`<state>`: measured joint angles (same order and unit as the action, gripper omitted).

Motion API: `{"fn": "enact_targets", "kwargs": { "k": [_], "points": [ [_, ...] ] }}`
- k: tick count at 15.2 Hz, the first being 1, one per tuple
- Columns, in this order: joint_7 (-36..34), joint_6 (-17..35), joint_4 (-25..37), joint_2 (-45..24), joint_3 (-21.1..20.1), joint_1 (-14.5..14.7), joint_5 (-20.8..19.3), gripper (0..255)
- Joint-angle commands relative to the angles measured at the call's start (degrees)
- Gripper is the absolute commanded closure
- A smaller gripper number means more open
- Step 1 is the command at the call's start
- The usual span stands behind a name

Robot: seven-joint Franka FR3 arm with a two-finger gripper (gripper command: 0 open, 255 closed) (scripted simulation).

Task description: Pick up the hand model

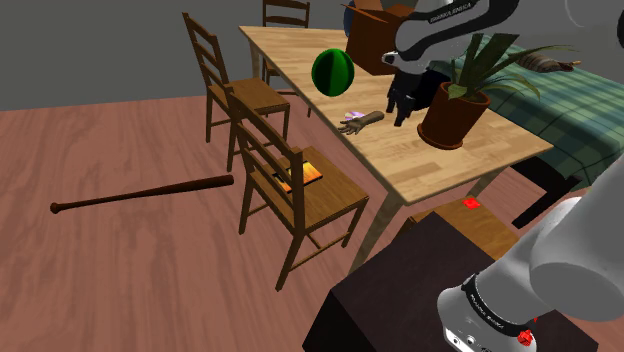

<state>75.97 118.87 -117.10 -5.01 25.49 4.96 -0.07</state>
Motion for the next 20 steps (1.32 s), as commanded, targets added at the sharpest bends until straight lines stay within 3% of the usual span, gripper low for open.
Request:
{"fn": "enact_targets", "kwargs": {
  "k": [1,10,20],
  "points": [
    [5.37,0.83,4.12,-4.92,-0.27,-0.60,2.19,0],
    [23.23,0.89,25.19,-24.80,-5.41,-5.58,8.51,0],
    [23.69,5.37,23.34,-27.53,-6.09,-5.97,9.50,0]
  ]
}}
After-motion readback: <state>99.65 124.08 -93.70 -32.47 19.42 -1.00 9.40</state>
